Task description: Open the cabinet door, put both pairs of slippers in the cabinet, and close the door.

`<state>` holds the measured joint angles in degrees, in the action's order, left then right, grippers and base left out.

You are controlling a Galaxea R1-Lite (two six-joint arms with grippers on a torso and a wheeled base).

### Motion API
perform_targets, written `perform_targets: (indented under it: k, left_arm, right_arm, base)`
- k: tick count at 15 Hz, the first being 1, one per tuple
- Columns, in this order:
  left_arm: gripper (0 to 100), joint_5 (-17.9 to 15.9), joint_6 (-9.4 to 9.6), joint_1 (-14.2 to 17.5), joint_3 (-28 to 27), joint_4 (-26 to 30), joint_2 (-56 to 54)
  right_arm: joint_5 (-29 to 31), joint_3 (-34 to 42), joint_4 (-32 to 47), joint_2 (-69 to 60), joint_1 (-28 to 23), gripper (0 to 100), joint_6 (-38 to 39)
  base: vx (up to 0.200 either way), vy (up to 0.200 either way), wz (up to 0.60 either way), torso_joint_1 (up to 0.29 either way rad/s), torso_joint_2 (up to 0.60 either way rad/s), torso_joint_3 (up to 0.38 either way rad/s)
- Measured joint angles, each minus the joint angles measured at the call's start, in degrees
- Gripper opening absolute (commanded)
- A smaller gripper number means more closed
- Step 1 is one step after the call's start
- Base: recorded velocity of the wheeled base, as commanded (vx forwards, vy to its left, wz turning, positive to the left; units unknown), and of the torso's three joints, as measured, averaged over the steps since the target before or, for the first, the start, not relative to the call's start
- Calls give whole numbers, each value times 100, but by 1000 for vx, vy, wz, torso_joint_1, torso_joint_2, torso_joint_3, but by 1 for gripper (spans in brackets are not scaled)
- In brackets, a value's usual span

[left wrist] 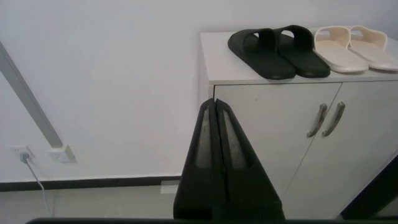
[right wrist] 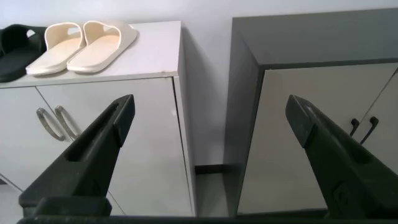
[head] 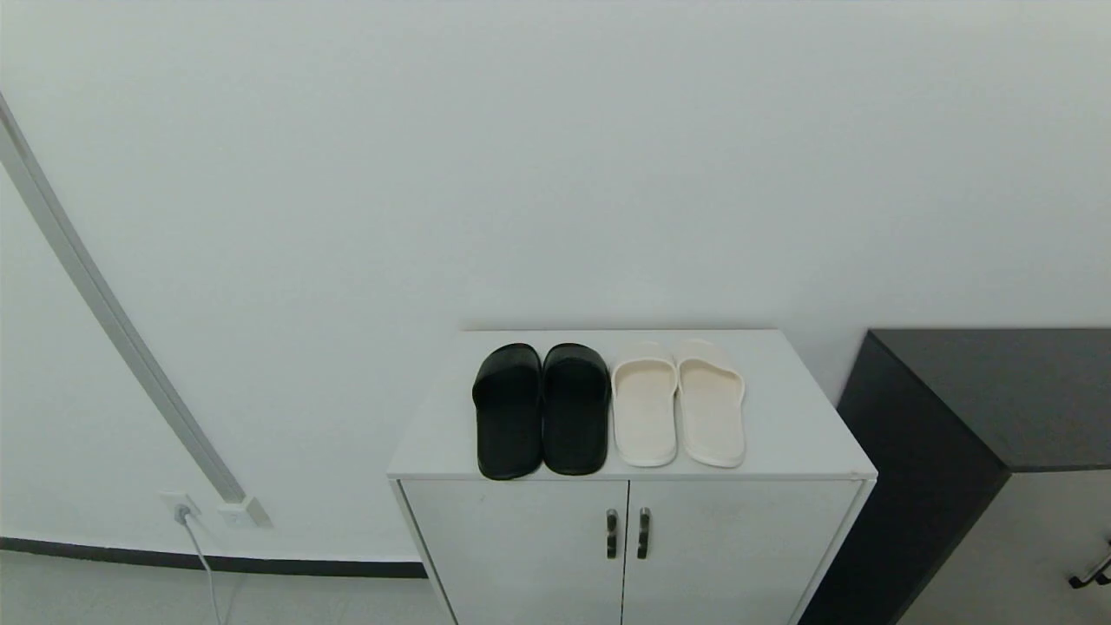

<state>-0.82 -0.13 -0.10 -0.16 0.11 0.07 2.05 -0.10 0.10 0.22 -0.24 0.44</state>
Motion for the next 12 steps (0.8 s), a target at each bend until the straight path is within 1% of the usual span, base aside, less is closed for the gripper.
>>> perform_targets:
  k: [1, 4, 6, 8, 10, 12]
  left_arm:
    - [0, 4, -35, 0, 0, 0, 0]
    - [0, 9, -60, 0, -2, -1, 0]
    - [0, 11, -57, 0, -2, -1, 0]
    - [0, 11, -35, 0, -2, -1, 0]
    - [0, 11, -35, 0, -2, -1, 0]
    - [0, 11, -29, 0, 0, -1, 0]
  right_arm:
    - [2, 0, 1, 7, 2, 100, -26]
    - [-38, -84, 23, 85, -11, 100, 13]
    - [-126, -524, 239, 344, 110, 100, 212]
    - [-328, -808, 313, 970, 239, 100, 167]
    - [-522, -957, -48, 1865, 349, 100, 115]
    - [-568, -1108, -656, 2984, 624, 100, 158]
  base:
    - [0, 0, 0, 0, 0, 0]
    - [0, 0, 0, 0, 0, 0]
    - [0, 0, 0, 0, 0, 0]
    - [0, 0, 0, 0, 0, 0]
    - [0, 0, 0, 0, 0, 0]
    - [0, 0, 0, 0, 0, 0]
